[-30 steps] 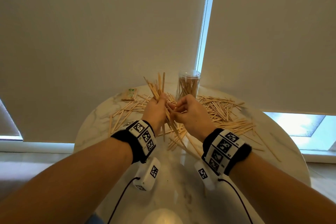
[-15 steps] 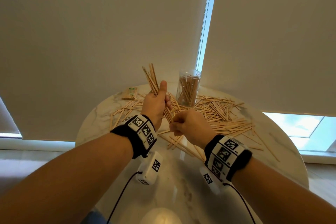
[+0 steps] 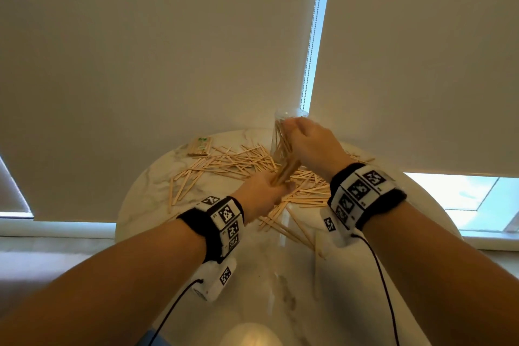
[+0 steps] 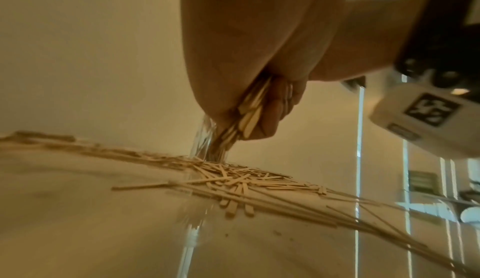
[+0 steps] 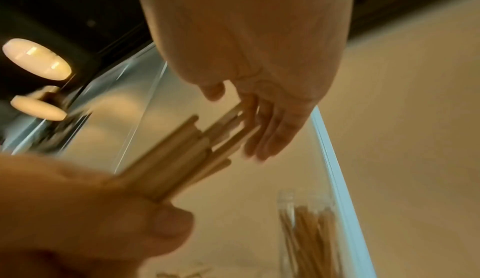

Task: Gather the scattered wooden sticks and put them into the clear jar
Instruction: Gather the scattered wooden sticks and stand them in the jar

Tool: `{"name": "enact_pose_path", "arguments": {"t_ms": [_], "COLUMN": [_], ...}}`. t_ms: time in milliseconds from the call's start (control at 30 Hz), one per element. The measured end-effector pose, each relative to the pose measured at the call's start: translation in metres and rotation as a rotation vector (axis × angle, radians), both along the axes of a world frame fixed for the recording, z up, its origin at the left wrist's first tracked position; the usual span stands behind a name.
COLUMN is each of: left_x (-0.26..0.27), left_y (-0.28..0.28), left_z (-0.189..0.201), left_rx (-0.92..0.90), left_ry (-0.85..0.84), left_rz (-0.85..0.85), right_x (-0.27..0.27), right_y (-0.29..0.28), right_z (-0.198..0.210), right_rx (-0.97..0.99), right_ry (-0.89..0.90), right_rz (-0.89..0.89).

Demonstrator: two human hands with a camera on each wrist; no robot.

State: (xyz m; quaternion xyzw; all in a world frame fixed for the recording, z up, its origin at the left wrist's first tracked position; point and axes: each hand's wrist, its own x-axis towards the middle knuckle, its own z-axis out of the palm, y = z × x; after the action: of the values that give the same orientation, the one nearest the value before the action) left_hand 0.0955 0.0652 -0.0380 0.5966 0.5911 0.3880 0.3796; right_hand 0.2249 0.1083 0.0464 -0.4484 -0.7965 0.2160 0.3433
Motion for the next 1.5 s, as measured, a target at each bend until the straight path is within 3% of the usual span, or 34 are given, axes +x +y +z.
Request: {"name": "enact_pose_path", "arguments": {"t_ms": [133, 233, 300, 433, 600, 800, 900, 1000, 1067, 1167, 1233, 1367, 1500], "left_x": [0.006, -0.004, -0.006, -0.007, -0.006, -0.009, -0.016, -0.024, -0.024, -0.016, -0.007, -0.002, -0.006], "left_y": [0.003, 0.007, 0.008, 0.009, 0.009, 0.007, 0.003, 0.006, 0.01, 0.017, 0.016, 0.017, 0.019], "left_z": [0.004, -0.004, -0.007, 0.005, 0.014, 0.017, 0.017, 0.017, 0.02, 0.028, 0.034, 0.041, 0.042], "left_rx": [0.043, 0.053, 0.026, 0.041, -0.032, 0.051, 0.172, 0.262, 0.226, 0.002, -0.043, 0.002, 0.02], "left_ry": [0.165, 0.359, 0.407, 0.278, 0.301, 0.426, 0.532, 0.336, 0.191, -0.26, -0.511, -0.64, -0.489], "left_rz": [-0.065, -0.114, -0.135, -0.158, -0.158, -0.095, -0.014, 0.196, 0.333, 0.368, 0.348, 0.312, 0.311], "right_x": [-0.005, -0.007, -0.008, -0.005, -0.002, 0.007, 0.019, 0.03, 0.03, 0.025, 0.018, 0.013, 0.012], "right_y": [-0.005, -0.009, -0.008, -0.007, -0.006, -0.005, -0.002, 0.005, 0.008, 0.012, 0.011, 0.008, 0.0], "right_z": [-0.021, -0.035, -0.041, -0.053, -0.058, -0.053, -0.047, -0.047, -0.049, -0.051, -0.054, -0.056, -0.054], "right_rx": [0.116, 0.285, 0.249, 0.355, 0.406, 0.396, 0.279, 0.21, 0.151, 0.137, 0.084, 0.042, 0.031], "right_ry": [-0.647, -0.918, -0.914, -0.843, -0.778, -0.884, -0.832, -0.738, -0.628, -0.477, -0.361, -0.296, -0.396], "right_rz": [0.084, 0.139, 0.14, 0.066, 0.016, 0.035, -0.097, -0.181, -0.185, -0.188, -0.183, -0.138, -0.198]}}
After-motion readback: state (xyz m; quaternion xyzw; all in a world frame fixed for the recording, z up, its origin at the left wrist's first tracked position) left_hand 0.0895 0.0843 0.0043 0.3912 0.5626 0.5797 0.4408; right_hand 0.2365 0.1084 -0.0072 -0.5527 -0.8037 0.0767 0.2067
